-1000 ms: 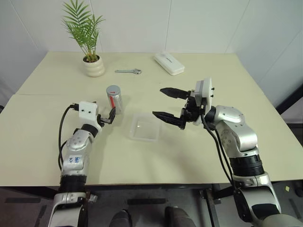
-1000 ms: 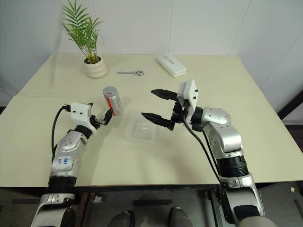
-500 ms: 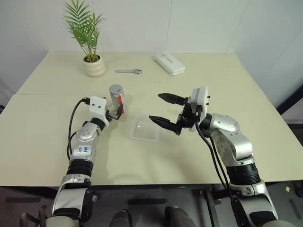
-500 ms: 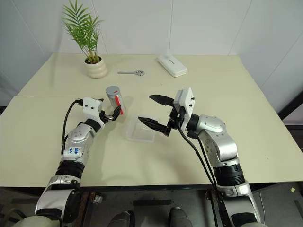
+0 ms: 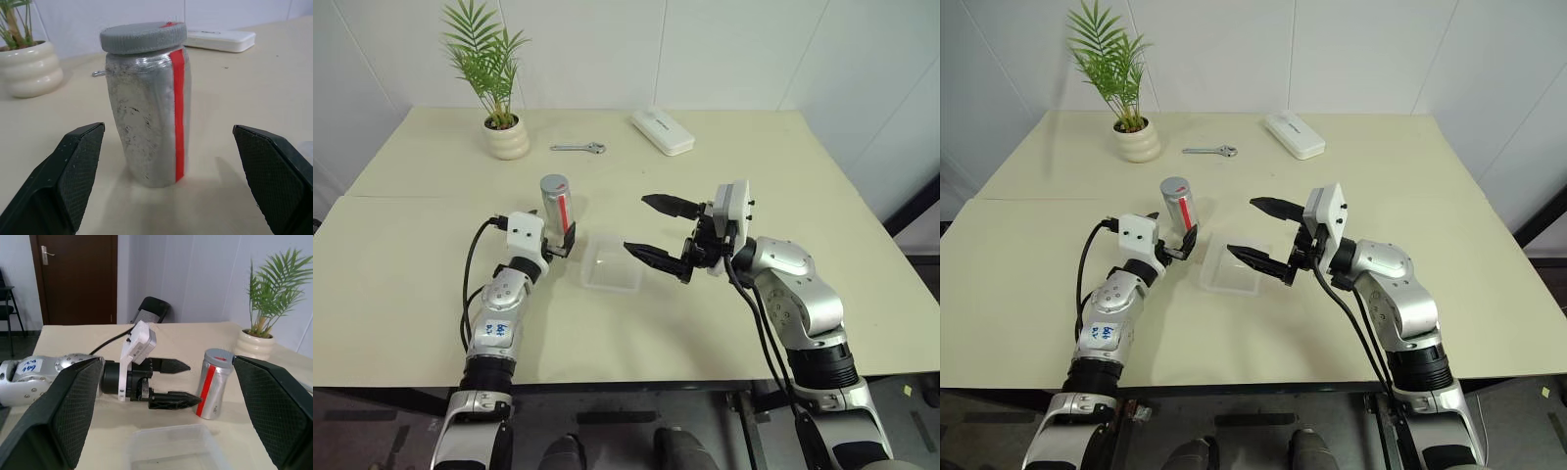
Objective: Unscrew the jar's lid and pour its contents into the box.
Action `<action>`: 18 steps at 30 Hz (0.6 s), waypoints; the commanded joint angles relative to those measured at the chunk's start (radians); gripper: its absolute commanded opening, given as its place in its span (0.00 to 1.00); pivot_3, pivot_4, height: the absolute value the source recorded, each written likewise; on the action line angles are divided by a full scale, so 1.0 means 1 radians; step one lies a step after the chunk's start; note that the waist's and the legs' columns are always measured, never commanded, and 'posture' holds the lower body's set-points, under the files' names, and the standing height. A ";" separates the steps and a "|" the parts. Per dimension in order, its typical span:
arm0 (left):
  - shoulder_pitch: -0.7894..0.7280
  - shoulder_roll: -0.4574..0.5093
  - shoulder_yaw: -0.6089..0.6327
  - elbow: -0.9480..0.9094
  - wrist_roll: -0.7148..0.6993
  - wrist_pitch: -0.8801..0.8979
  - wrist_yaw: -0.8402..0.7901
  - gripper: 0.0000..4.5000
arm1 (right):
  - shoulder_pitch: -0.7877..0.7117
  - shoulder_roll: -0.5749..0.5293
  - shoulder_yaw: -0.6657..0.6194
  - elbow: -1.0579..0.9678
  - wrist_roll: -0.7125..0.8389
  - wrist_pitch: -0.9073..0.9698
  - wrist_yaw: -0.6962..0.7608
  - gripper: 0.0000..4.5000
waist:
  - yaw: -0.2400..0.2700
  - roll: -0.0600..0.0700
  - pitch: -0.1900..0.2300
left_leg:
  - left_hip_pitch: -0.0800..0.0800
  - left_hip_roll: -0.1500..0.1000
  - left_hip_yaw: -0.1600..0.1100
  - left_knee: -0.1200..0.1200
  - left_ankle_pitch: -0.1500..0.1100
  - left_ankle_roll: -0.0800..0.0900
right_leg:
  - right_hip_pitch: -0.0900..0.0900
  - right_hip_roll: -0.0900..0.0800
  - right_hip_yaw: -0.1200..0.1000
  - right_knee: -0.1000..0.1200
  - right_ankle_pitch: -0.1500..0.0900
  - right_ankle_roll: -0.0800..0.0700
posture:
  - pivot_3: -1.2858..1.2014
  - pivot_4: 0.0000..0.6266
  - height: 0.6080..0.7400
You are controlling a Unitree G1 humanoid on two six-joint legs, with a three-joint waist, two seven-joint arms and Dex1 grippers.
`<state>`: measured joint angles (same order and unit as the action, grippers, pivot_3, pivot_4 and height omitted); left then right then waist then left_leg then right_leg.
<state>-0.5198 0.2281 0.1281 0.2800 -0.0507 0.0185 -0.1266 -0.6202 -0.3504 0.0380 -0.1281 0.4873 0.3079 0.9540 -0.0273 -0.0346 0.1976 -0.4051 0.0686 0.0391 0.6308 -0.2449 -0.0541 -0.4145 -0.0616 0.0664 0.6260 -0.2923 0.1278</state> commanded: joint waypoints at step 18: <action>-0.182 -0.110 -0.003 0.048 0.042 0.129 0.246 0.99 | -0.052 -0.026 0.001 -0.104 0.078 0.134 -0.007 1.00 | 0.000 0.000 0.000 | 0.000 0.000 0.000 -0.001 0.000 0.000 | 0.000 0.000 0.000 -0.003 0.000 0.000 | 0.52 0.24 1.00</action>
<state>-0.6782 0.1210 0.1353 0.3342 -0.0268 0.1461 0.1047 -0.6561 -0.3689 0.0485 -0.1988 0.5411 0.4415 0.9470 -0.0270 -0.0346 0.1976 -0.4055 0.0683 0.0387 0.6292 -0.2449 -0.0542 -0.4143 -0.0615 0.0664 0.6230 -0.2921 0.1281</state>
